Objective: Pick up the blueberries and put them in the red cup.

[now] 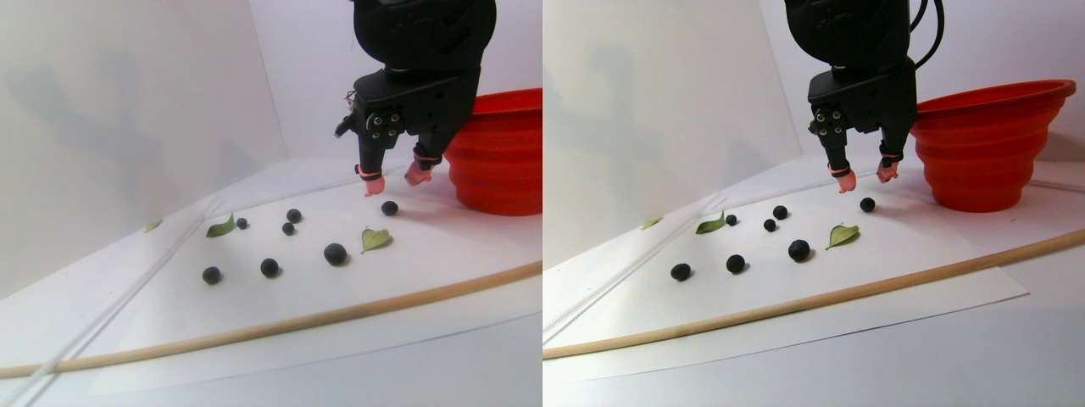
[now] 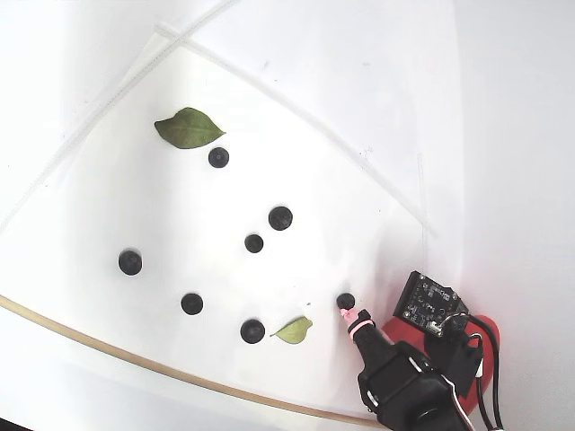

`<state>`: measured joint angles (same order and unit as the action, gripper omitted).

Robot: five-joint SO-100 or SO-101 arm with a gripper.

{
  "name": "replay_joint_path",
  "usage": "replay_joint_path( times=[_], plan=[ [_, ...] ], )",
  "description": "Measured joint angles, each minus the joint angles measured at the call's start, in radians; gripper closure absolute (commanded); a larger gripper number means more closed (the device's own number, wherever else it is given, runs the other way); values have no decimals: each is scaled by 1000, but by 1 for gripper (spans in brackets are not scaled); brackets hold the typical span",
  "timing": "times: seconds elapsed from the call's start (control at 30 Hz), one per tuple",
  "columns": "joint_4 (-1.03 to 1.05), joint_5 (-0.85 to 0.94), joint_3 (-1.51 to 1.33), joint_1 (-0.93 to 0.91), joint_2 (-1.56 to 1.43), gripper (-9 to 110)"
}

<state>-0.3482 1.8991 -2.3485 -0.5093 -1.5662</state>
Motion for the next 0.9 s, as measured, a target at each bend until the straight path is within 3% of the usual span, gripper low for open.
replay_joint_path(
  times=[0.9],
  plan=[
    [-124,-17,57,0,146,80]
  ],
)
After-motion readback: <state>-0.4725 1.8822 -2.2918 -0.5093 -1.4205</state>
